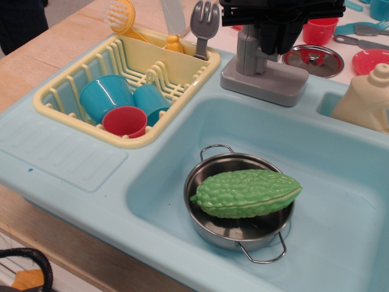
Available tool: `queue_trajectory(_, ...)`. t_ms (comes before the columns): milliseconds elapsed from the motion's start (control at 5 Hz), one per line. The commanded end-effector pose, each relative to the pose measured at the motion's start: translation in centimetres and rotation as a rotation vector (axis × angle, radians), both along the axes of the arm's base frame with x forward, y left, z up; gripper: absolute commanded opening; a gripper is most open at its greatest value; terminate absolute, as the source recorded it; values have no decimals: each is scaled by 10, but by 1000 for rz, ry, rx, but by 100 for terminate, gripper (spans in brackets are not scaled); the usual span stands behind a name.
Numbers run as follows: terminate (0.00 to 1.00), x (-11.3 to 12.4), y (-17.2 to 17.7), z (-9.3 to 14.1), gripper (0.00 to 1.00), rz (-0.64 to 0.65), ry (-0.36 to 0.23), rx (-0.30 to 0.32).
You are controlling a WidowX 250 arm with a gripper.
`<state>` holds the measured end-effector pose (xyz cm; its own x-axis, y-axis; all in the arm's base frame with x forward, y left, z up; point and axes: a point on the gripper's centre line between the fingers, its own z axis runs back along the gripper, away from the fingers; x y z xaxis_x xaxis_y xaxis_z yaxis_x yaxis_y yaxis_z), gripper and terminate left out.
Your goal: Turn lever vertical to front
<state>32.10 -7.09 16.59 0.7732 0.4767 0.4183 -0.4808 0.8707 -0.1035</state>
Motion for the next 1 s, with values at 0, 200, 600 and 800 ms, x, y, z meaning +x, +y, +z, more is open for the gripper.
queue_trajectory(0,0,-24,-4,-4,0,45,21,-49)
queue_trajectory(200,0,-32,-5,-10,0,64,15,-67)
queue_trajectory(600,0,-35,-5,-18,0,86,54,-108)
queue_trajectory(800,100,-35,-5,-18,100,86,54,-108)
